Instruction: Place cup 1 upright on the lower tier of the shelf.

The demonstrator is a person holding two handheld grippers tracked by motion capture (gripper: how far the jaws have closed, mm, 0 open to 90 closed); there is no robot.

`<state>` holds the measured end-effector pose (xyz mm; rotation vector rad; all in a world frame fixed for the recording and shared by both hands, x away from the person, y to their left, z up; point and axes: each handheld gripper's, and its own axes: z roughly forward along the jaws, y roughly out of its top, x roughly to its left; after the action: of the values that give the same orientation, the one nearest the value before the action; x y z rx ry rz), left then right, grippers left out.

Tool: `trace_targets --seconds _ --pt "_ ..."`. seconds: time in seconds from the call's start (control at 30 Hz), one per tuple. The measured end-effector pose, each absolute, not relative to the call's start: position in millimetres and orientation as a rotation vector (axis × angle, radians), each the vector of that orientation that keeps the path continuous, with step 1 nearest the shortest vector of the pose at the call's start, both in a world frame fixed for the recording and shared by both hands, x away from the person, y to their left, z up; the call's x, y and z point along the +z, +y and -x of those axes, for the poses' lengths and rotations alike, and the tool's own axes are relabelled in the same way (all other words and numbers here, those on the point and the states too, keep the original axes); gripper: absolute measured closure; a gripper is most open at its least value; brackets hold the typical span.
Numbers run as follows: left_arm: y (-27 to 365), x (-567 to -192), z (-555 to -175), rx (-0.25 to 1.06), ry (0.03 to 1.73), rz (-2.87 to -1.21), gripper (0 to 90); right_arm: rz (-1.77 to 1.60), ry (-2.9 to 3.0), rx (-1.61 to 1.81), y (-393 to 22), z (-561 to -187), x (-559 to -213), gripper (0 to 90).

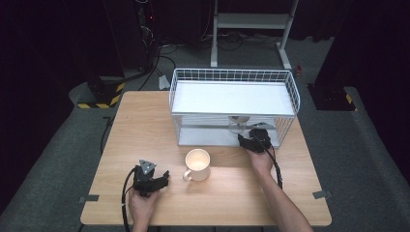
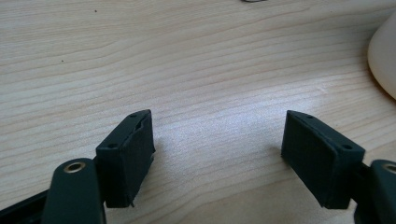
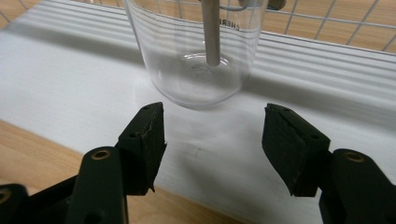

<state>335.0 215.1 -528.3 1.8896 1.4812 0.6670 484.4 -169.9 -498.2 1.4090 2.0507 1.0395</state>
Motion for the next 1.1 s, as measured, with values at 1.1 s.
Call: trace_targets --seconds 1.1 --pt "215 -528 -335 0.667 1.481 -1.89 25.5 -1.327 2.041 1.207 -203 -445 -471 37.9"
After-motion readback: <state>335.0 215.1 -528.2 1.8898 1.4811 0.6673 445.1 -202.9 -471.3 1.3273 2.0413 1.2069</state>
